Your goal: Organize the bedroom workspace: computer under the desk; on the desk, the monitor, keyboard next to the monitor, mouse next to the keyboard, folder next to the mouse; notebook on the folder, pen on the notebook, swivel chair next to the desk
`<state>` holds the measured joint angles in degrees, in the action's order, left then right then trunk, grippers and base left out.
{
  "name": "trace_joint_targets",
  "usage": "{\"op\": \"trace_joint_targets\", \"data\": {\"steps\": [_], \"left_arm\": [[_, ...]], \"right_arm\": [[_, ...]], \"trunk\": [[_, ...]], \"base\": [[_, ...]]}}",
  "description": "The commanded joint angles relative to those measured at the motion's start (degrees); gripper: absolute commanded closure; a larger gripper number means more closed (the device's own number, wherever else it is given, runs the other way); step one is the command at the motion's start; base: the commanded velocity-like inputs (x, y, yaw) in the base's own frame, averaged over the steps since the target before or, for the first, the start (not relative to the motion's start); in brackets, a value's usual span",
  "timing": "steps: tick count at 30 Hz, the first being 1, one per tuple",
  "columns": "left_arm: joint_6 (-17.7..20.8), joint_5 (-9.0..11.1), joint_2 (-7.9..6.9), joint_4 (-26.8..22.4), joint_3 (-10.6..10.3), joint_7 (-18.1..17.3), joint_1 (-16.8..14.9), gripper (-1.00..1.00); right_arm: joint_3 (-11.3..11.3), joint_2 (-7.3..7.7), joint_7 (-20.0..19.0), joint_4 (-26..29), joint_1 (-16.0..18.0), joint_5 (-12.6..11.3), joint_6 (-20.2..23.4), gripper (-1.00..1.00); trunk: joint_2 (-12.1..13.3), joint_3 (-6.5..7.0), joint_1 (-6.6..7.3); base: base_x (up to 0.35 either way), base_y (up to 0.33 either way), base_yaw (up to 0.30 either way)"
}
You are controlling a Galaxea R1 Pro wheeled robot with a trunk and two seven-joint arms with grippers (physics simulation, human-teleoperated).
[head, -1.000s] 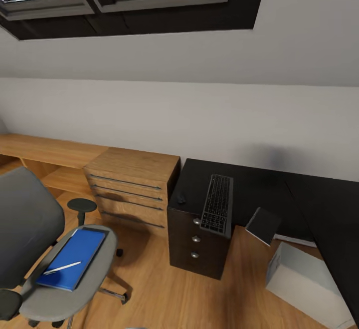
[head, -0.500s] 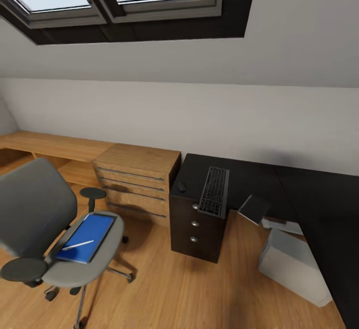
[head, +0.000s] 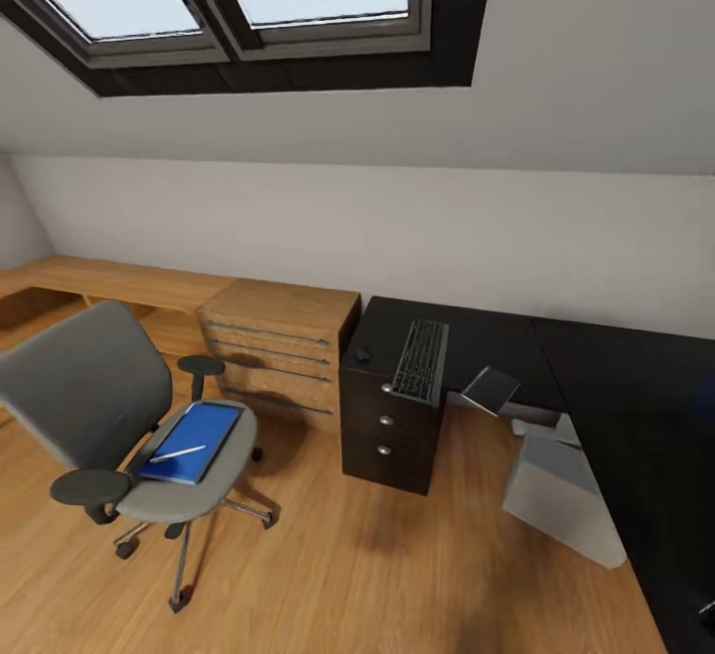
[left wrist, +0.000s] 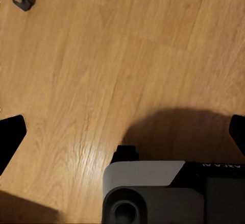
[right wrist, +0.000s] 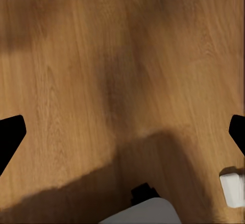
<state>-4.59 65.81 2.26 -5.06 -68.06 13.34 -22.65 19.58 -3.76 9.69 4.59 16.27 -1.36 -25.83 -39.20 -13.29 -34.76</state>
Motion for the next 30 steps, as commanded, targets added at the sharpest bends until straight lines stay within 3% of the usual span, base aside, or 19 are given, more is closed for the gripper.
{"op": "trace_joint_targets", "data": {"steps": [1, 8, 15, 22, 30], "left_arm": [[-0.14, 0.5, -0.04, -0.06, -0.49, 0.29, -0.03, -1.0], [-0.15, 0.54, -0.13, -0.04, -0.5, 0.27, -0.03, -1.0], [-0.18, 0.55, -0.13, -0.04, -0.5, 0.28, -0.03, -1.0], [-0.23, 0.52, -0.08, -0.04, -0.5, 0.28, -0.03, -1.0], [-0.82, 0.54, -0.06, -0.04, -0.5, 0.28, -0.03, -1.0]], "right_arm": [[-0.02, -0.02, 0.11, -0.02, 0.04, -0.14, -0.17, -1.0], [-0.09, -0.07, 0.07, -0.59, 0.05, 0.03, -0.11, -1.0], [-0.38, -0.1, 0.14, -2.06, 0.04, 3.5, -0.1, -1.0], [-0.47, -0.03, 0.09, -2.2, 0.06, 4.18, -0.1, -1.0], [-0.51, -0.02, 0.07, -2.22, 0.04, 4.34, -0.1, -1.0]], "trunk": [[0.35, 0.11, 0.25], [3.16, 1.36, 1.79], [4.36, 1.9, 2.45], [4.36, 1.9, 2.45], [7.57, 3.34, 4.2]], "base": [[-0.335, 0.038, 0.0], [-0.336, 0.063, 0.0], [-0.337, 0.083, 0.0], [-0.337, 0.088, 0.0], [-0.337, 0.089, -0.144]]}}
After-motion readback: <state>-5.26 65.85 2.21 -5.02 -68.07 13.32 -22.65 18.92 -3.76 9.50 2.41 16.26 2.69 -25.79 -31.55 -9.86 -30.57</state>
